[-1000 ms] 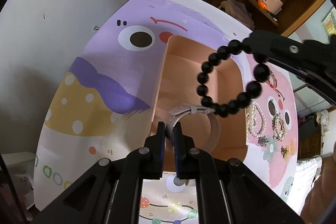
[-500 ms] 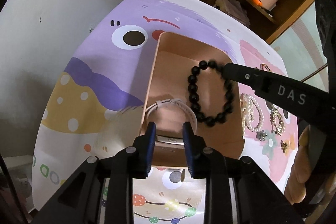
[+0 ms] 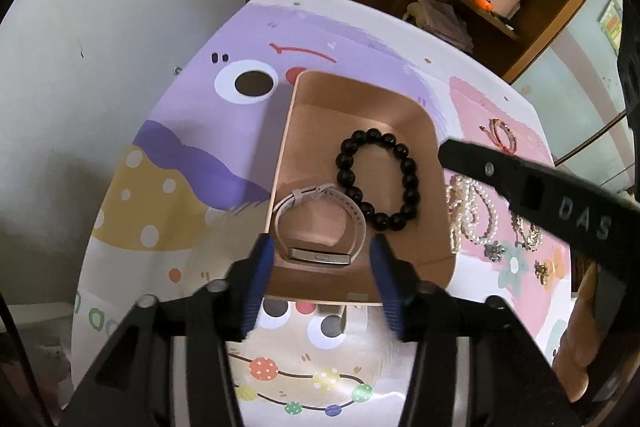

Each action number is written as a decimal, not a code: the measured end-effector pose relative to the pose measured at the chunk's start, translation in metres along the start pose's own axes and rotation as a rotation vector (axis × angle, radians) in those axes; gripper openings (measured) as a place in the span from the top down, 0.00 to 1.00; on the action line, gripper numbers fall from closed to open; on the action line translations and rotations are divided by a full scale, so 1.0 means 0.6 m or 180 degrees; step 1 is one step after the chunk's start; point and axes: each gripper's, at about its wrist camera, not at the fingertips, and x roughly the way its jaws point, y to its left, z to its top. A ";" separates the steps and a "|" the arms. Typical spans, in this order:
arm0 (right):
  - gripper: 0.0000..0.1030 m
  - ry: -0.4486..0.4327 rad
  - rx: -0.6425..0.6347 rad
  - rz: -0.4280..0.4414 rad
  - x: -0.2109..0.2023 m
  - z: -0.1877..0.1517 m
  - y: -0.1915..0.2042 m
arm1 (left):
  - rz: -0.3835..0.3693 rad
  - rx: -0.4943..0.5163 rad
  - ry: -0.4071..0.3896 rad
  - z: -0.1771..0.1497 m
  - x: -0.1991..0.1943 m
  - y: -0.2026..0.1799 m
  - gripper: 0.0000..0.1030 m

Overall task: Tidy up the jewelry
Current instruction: 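Carry the watch into the pink box and open the left tool while the right tool drops the bracelet in, then move the left tool to the small silver clip while the right tool moves to the green flower brooch, then close the left tool on the silver clip while the right tool grasps the green flower brooch, then carry the clip into the pink box and open the left tool while the right tool releases the brooch there, then move the left tool toward the pearl necklace while the right tool approaches the gold hair comb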

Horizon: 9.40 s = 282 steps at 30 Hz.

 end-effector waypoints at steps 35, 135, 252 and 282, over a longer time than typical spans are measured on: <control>0.69 -0.0255 0.0641 -0.0620 -0.147 -0.214 -0.172 | 0.0283 0.1065 -0.0198 -0.053 -0.050 -0.204 0.32; 0.83 -0.0147 0.0431 -0.0867 -0.093 -0.241 -0.309 | 0.0106 0.1369 0.0582 -0.054 0.170 -0.375 0.49; 0.68 -0.0527 0.0132 -0.0606 -0.129 -0.090 -0.053 | 0.0370 0.0745 -0.0360 0.002 -0.043 -0.120 0.19; 0.68 -0.0729 0.0610 -0.1210 -0.218 -0.196 -0.192 | 0.0332 0.1518 -0.0340 -0.051 -0.058 -0.323 0.13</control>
